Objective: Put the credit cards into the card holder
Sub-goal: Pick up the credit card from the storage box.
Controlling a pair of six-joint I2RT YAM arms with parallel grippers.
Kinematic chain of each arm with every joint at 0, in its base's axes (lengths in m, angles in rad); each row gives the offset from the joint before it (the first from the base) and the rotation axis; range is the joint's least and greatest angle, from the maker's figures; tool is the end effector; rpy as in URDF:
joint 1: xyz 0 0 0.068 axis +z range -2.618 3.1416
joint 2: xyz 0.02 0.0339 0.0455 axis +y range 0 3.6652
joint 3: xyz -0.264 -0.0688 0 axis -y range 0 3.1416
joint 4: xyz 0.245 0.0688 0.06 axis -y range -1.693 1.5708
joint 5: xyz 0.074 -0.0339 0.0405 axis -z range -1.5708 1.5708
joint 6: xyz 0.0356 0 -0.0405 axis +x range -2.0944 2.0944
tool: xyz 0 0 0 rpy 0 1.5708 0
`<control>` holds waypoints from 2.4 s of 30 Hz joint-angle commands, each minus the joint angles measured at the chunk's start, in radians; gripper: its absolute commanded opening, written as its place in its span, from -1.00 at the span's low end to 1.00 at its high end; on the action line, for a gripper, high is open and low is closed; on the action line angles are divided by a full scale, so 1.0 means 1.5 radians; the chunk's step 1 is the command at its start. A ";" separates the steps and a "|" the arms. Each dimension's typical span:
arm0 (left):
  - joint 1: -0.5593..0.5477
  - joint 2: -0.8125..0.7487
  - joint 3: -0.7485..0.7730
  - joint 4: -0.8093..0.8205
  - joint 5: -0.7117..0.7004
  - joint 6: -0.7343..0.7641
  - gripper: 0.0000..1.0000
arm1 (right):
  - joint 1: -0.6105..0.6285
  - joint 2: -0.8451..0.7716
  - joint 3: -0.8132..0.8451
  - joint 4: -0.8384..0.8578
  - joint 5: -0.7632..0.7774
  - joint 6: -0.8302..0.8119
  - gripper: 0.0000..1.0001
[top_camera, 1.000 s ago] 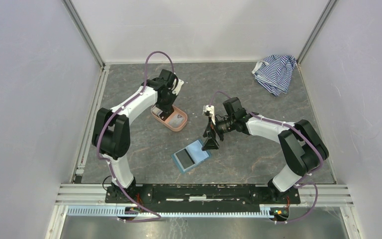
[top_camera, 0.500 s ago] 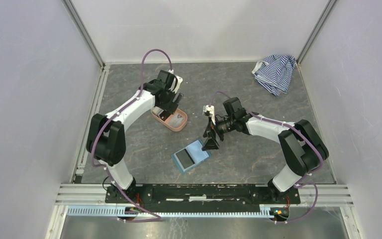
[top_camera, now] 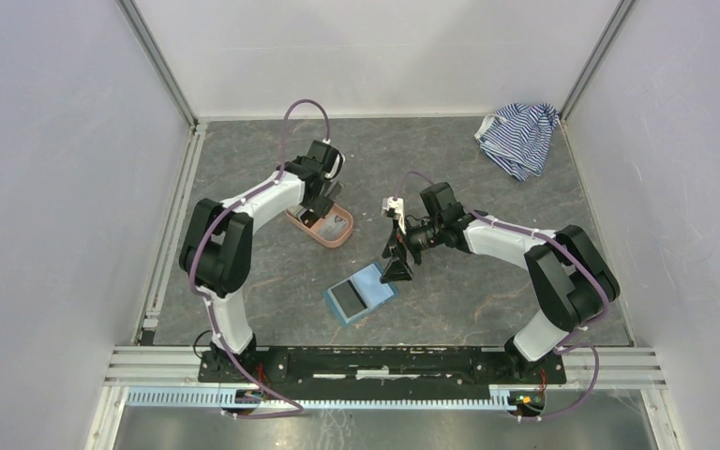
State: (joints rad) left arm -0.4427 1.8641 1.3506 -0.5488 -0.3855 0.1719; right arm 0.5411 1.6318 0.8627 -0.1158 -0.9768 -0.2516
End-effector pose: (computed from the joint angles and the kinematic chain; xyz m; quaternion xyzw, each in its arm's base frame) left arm 0.3593 -0.1555 0.2047 0.2414 0.9200 0.1504 0.2696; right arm 0.2534 0.1867 0.1770 -0.4666 0.7063 0.4801 0.2301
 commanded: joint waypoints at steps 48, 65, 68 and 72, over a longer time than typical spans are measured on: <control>0.006 -0.026 0.041 -0.035 -0.002 -0.001 -0.34 | -0.003 -0.003 0.024 0.006 -0.021 -0.011 0.96; -0.004 -0.043 0.045 -0.054 0.001 -0.017 -0.44 | -0.003 -0.004 0.024 0.006 -0.022 -0.011 0.96; -0.004 -0.047 0.043 -0.059 0.007 -0.024 -0.46 | -0.003 -0.004 0.024 0.006 -0.023 -0.011 0.97; -0.006 -0.051 0.036 -0.059 0.017 -0.036 -0.55 | -0.003 -0.004 0.024 0.005 -0.024 -0.012 0.96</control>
State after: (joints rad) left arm -0.4469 1.8381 1.3815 -0.6319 -0.3809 0.1684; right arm 0.5411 1.6318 0.8627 -0.1223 -0.9894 -0.2520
